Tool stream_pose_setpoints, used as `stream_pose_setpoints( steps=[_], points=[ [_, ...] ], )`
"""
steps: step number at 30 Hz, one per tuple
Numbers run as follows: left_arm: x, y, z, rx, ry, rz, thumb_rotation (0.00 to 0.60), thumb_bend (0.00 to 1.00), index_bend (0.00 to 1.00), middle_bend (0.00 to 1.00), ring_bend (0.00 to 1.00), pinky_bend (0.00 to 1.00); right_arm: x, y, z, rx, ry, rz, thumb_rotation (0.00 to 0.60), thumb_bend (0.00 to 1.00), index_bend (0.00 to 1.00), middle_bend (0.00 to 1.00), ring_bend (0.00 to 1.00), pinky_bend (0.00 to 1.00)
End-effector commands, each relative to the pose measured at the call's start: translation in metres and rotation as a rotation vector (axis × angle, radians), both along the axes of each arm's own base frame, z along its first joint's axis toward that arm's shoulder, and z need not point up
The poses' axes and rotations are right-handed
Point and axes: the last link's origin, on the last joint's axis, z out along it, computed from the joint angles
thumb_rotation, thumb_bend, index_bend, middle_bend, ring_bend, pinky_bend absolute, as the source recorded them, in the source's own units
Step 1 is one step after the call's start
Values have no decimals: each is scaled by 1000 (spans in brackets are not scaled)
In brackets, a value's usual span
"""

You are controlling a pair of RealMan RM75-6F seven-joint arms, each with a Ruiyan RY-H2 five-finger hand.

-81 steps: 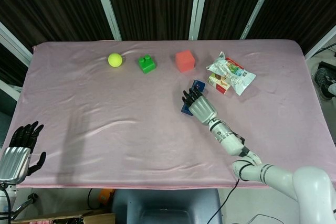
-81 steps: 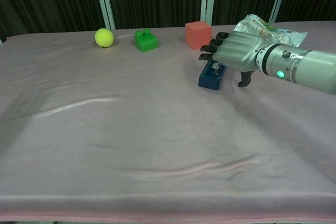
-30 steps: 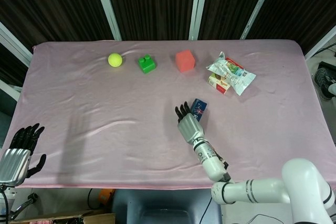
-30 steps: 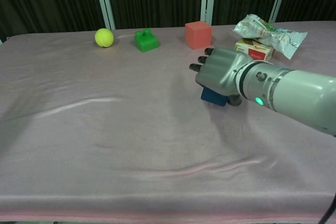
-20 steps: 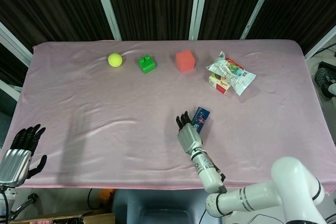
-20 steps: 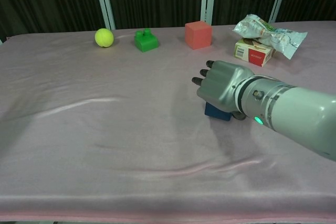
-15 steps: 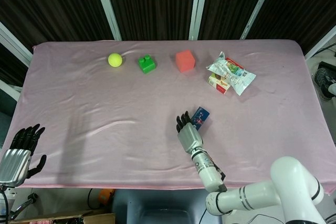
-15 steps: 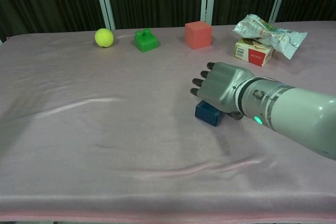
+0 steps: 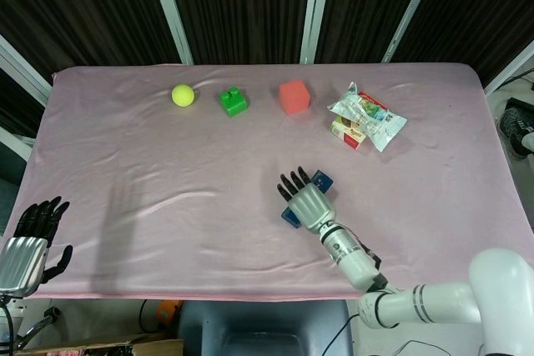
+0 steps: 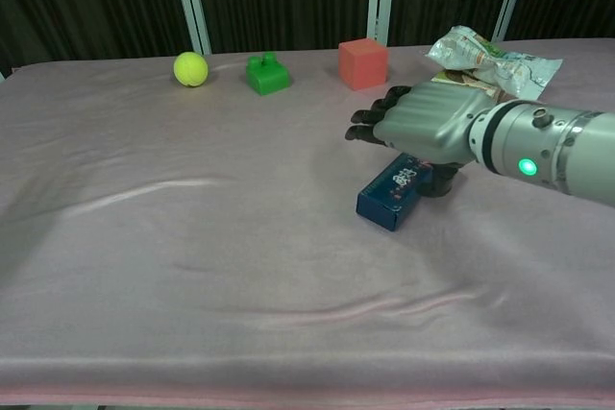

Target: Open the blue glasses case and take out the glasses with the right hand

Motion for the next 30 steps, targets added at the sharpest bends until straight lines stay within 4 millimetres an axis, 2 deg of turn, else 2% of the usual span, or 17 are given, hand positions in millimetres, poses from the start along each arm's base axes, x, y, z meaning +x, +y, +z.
stream_pose_setpoints(
  steps=[1,6,12,19,30],
  points=[
    [0,0,-1,-3,2,1,600,406,0,0,0,40,-61,-12,27,71,-210,-51,600,452,243,20,0,0],
    [1,-1,-4,-3,12,7,600,407,0,0,0,41,-91,-22,28,122,-331,-60,600,434,325,49,0,0],
    [3,-2,-8,-3,24,5,600,408,0,0,0,43,-108,-33,19,154,-373,-16,600,434,409,67,0,0],
    [3,-1,-9,-7,27,13,600,408,0,0,0,43,-107,-41,12,173,-380,8,600,434,420,72,0,0],
    [2,-1,-6,1,21,14,600,407,0,0,0,43,-103,-45,11,155,-420,23,600,434,459,91,12,0]
  ],
)
